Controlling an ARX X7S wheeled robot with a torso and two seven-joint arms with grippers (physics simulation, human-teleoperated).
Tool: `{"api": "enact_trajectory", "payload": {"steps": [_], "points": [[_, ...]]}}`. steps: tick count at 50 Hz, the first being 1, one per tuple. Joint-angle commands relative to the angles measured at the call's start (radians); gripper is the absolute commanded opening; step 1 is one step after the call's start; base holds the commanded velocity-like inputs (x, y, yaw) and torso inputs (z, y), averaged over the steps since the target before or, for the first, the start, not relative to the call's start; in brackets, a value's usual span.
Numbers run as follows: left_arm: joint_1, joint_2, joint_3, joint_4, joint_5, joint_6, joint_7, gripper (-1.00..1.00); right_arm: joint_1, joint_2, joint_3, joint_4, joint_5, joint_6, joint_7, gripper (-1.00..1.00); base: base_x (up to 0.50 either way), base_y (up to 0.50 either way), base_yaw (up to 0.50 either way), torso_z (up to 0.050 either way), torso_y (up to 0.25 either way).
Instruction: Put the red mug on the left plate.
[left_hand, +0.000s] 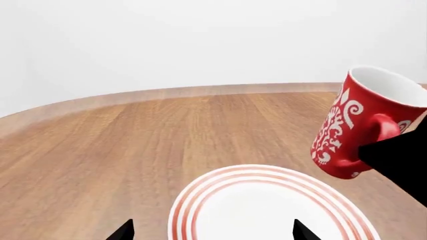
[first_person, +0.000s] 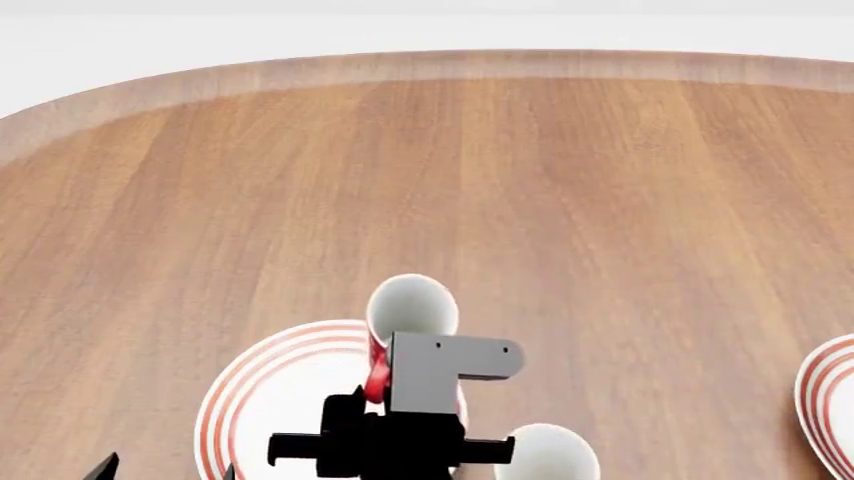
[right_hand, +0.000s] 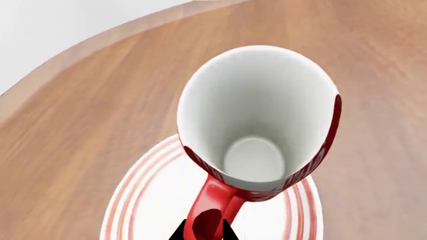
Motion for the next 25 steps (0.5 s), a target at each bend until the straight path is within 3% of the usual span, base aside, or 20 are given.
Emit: {"api": "enact_trajectory", "payload": {"steps": [1,25], "points": [[0.004,-0.004,0.003,0.009,-0.002,-0.003,-0.005,1.00,0.003,-0.014,-0.002,0.021,0.021,0.020,-0.018,-1.00,0.00,0.00,0.00,0.000,0.000],[-0.002,-0.007,0.009,0.003,-0.006,0.001,-0.008,1.00,0.007,-0.035,-0.031,0.036,0.058,0.059,0.005,-1.00,0.00,0.00,0.00,0.000,0.000]]}}
